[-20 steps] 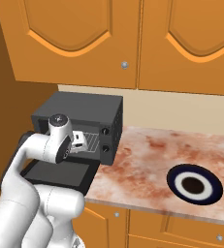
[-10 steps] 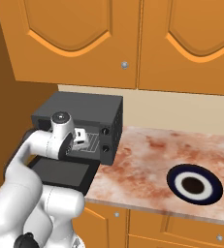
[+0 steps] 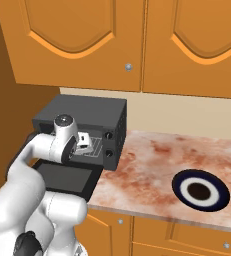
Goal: Pick up the bagel from the plate, place it on the toaster oven rack, close the door, and set the timer.
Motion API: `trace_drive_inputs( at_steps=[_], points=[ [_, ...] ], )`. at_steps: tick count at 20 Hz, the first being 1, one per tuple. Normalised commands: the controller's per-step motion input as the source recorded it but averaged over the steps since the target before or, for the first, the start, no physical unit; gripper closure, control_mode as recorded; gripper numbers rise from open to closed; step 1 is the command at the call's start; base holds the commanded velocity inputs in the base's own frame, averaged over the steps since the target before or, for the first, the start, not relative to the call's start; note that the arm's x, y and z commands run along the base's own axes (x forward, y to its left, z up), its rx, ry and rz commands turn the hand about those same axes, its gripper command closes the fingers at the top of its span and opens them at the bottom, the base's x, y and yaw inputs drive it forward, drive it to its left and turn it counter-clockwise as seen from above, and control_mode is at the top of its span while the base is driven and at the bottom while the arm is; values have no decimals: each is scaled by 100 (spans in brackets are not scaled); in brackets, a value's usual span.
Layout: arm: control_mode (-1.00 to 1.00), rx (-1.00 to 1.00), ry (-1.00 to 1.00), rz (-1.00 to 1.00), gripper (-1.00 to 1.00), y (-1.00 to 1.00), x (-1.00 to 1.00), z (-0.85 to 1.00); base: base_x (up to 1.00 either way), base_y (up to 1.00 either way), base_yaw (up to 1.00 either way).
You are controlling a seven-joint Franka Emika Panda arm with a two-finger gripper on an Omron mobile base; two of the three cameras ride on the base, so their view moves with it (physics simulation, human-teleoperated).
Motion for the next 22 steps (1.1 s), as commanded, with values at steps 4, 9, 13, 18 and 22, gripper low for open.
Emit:
trace_drive_inputs(
  at_steps=[4,9,13,18,22],
  points=[
    [-100,0,0,-2,-100,0,0,-24,0,0,0],
    [-100,0,0,-3,-100,0,10,-17,0,0,0],
    [-100,0,0,-3,-100,0,39,-11,0,0,0],
    [-100,0,0,-3,-100,0,64,-2,0,0,0],
    [-100,2,0,-1,-100,-2,-25,0,0,0,0]
  ],
)
